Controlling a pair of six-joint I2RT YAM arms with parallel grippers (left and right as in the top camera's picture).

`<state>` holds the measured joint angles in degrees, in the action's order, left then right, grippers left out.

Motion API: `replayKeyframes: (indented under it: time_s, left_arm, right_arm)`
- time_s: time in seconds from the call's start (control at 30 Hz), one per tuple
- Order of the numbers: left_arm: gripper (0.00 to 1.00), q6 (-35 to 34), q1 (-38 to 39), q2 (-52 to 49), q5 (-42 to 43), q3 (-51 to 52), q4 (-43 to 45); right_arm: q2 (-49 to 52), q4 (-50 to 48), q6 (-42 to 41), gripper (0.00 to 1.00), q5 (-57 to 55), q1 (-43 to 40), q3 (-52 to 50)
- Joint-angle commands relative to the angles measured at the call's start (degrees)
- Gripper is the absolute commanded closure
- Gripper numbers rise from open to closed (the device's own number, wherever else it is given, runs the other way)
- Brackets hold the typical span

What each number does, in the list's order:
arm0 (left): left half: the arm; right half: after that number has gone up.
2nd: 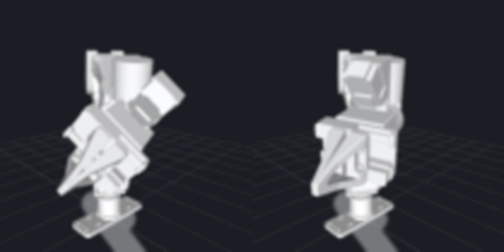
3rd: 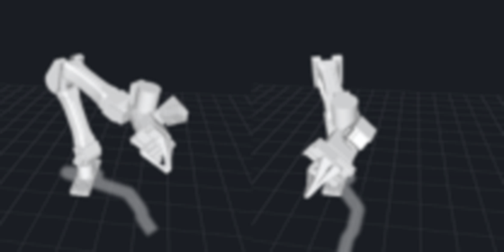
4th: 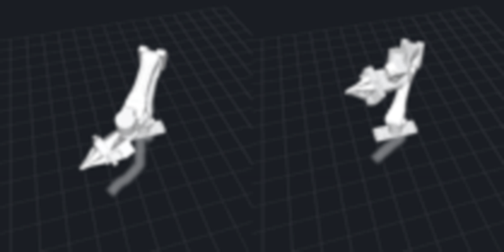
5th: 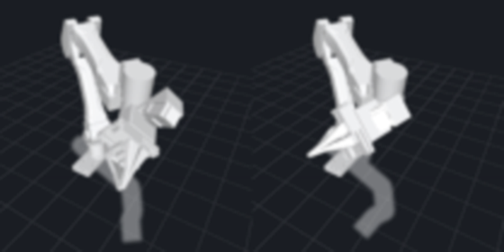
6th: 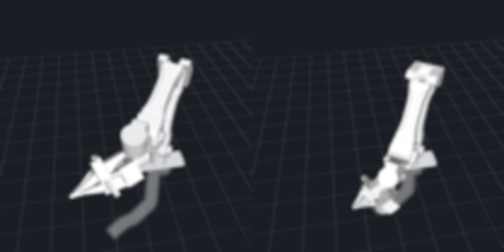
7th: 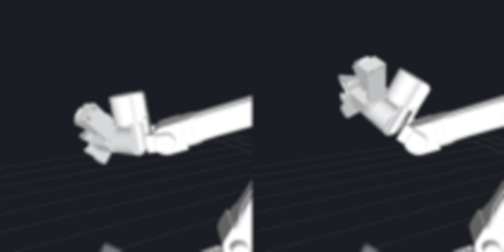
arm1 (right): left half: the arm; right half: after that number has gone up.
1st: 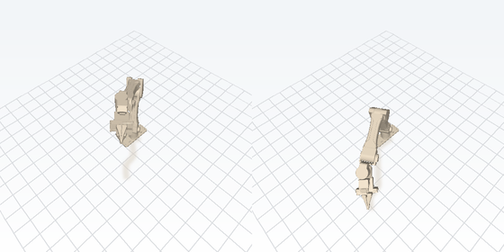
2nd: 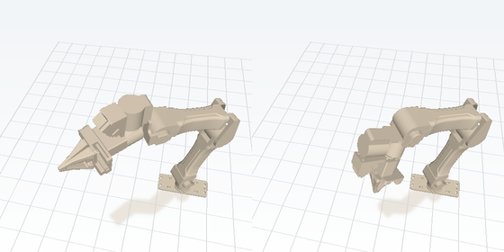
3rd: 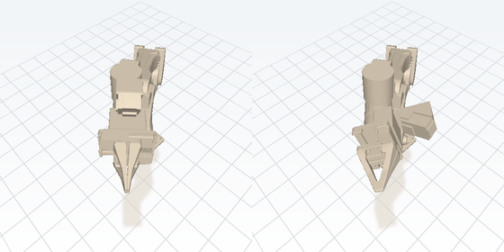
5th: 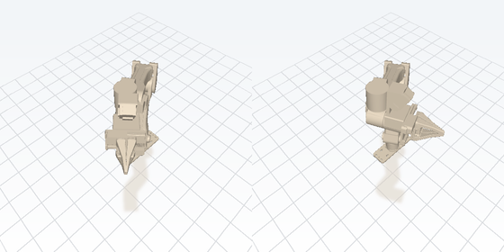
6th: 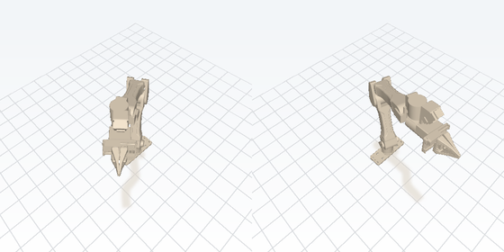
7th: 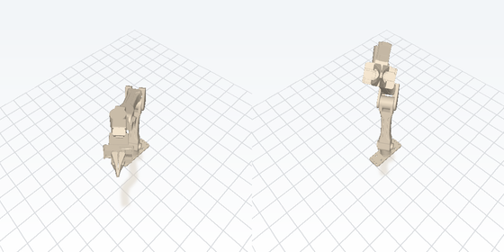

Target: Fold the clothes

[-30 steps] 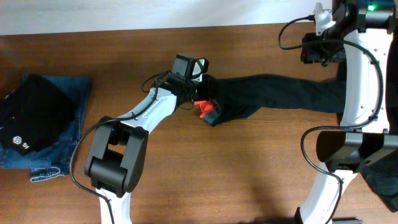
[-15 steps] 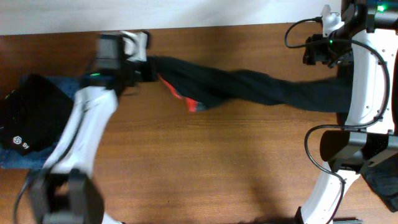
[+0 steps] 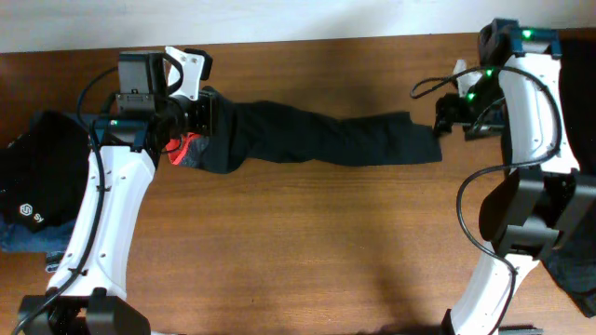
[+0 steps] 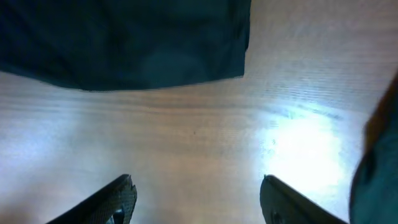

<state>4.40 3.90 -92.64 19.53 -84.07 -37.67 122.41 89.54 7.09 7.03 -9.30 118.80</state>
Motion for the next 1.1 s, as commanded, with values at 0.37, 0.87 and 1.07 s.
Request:
replayKeyframes:
  time_s: [0.37, 0.87, 1.07]
  left_arm:
    - [0.98, 1.95, 0.04, -0.13, -3.08, 0.13, -0.11]
    - [0.97, 1.95, 0.04, -0.13, -3.06, 0.13, -0.11]
    - [0.97, 1.95, 0.04, -0.13, -3.06, 0.13, -0.13]
  right_arm:
    - [-0.74, -19.93, 2.29, 0.30, 3.52, 0.02, -20.22]
    - [-0.09, -33.90, 2.27, 0.23, 3.32, 0.02, -26.25]
    - [0.76, -34.32, 2.27, 0.23, 3.30, 0.02, -26.40]
